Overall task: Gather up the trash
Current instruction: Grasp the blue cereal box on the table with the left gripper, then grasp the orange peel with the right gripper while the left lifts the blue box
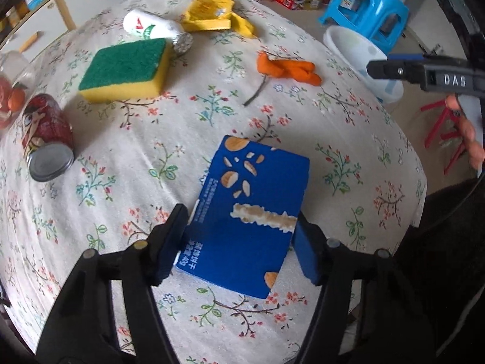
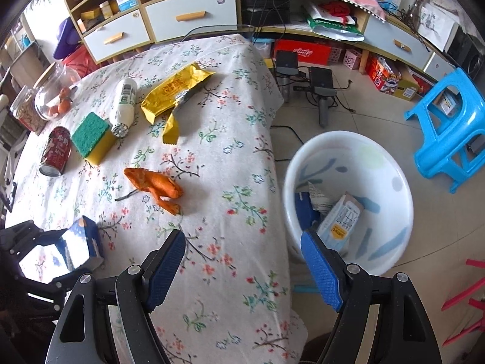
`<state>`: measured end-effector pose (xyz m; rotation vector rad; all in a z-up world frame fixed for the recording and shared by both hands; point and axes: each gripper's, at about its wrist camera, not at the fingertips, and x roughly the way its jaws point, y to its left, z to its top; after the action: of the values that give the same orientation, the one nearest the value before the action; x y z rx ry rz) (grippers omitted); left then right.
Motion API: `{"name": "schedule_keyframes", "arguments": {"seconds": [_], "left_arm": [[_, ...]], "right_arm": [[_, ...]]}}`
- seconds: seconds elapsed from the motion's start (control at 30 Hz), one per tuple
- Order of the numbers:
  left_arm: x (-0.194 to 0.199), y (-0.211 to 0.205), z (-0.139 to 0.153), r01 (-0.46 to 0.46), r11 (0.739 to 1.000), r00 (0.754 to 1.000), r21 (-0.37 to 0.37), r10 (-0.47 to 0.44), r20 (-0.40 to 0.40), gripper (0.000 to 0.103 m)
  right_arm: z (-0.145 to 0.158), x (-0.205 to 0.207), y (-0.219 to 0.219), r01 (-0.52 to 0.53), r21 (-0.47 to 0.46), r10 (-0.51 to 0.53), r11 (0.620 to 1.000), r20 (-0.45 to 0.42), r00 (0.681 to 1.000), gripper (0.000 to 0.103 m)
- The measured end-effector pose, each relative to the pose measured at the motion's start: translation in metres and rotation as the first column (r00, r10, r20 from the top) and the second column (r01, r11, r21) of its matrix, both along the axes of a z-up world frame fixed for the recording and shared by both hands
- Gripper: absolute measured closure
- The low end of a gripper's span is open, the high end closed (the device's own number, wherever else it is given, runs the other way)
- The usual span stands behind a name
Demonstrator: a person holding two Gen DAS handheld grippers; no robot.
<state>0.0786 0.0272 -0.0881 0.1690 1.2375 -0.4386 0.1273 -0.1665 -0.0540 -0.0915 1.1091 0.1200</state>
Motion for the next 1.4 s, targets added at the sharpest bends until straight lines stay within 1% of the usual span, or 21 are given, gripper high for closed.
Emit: {"name": "schedule_keyframes", "arguments": {"seconds": [0.13, 0.2, 0.3, 0.4, 0.53, 0.7, 0.8, 1.03, 1.1, 1.17, 1.2, 1.23, 1.27, 1.4], "left_arm": [[0.008, 0.023, 0.011, -0.118, 0.992, 0.993, -0.054, 0.119, 0.012, 0.038], [0.009, 0.033, 0.015, -0.168, 0.984, 0.985, -0.066, 0.170, 0.023, 0.038], [0.009, 0.044, 0.022, -0.216, 0.974, 0.974, -0.071, 0.220, 0.053, 0.038], [0.005, 0.053, 0.027, -0.256, 0.962, 0.963, -0.089, 0.263, 0.067, 0.038], [0.009, 0.063, 0.031, -0.297, 0.949, 0.950, -0.108, 0.305, 0.072, 0.038], [0.010, 0.076, 0.035, -0.336, 0.933, 0.936, -0.127, 0.346, 0.068, 0.038], [0.007, 0.081, 0.037, -0.353, 0.926, 0.929, -0.136, 0.364, 0.067, 0.038], [0.003, 0.086, 0.039, -0.381, 0.913, 0.917, -0.143, 0.393, 0.066, 0.038], [0.003, 0.086, 0.039, -0.386, 0.911, 0.915, -0.145, 0.398, 0.067, 0.038], [0.003, 0.086, 0.040, -0.389, 0.909, 0.913, -0.148, 0.402, 0.068, 0.038], [0.003, 0.085, 0.041, -0.388, 0.909, 0.913, -0.150, 0.402, 0.069, 0.038], [0.003, 0.084, 0.042, -0.387, 0.909, 0.913, -0.152, 0.401, 0.071, 0.038], [0.003, 0.083, 0.043, -0.385, 0.910, 0.914, -0.153, 0.399, 0.075, 0.038], [0.001, 0.079, 0.047, -0.383, 0.910, 0.912, -0.160, 0.399, 0.090, 0.038]], "right_arm": [[-0.007, 0.011, 0.025, -0.032, -0.009, 0.032, 0.999, -0.017, 0.999, 0.023], [-0.011, 0.016, 0.037, -0.050, -0.017, 0.050, 0.999, -0.024, 0.998, 0.023], [-0.018, 0.023, 0.057, -0.082, -0.033, 0.081, 0.996, -0.034, 0.996, 0.023], [-0.025, 0.029, 0.076, -0.107, -0.044, 0.105, 0.993, -0.048, 0.993, 0.023], [-0.036, 0.037, 0.094, -0.126, -0.045, 0.122, 0.991, -0.070, 0.990, 0.023], [-0.048, 0.044, 0.110, -0.138, -0.068, 0.132, 0.988, -0.085, 0.988, 0.023], [-0.051, 0.046, 0.114, -0.139, -0.075, 0.133, 0.988, -0.078, 0.988, 0.023], [-0.051, 0.047, 0.114, -0.127, -0.058, 0.123, 0.990, -0.071, 0.990, 0.024], [-0.049, 0.045, 0.113, -0.122, -0.056, 0.119, 0.991, -0.064, 0.991, 0.030], [-0.047, 0.043, 0.113, -0.131, -0.048, 0.128, 0.990, -0.058, 0.990, 0.050], [-0.045, 0.043, 0.112, -0.134, -0.043, 0.131, 0.990, -0.055, 0.990, 0.056], [-0.044, 0.042, 0.111, -0.135, -0.039, 0.133, 0.990, -0.055, 0.990, 0.068], [-0.043, 0.044, 0.109, -0.135, -0.030, 0.133, 0.990, -0.057, 0.989, 0.076], [-0.037, 0.040, 0.103, -0.129, 0.001, 0.129, 0.992, -0.048, 0.991, 0.081]]}}
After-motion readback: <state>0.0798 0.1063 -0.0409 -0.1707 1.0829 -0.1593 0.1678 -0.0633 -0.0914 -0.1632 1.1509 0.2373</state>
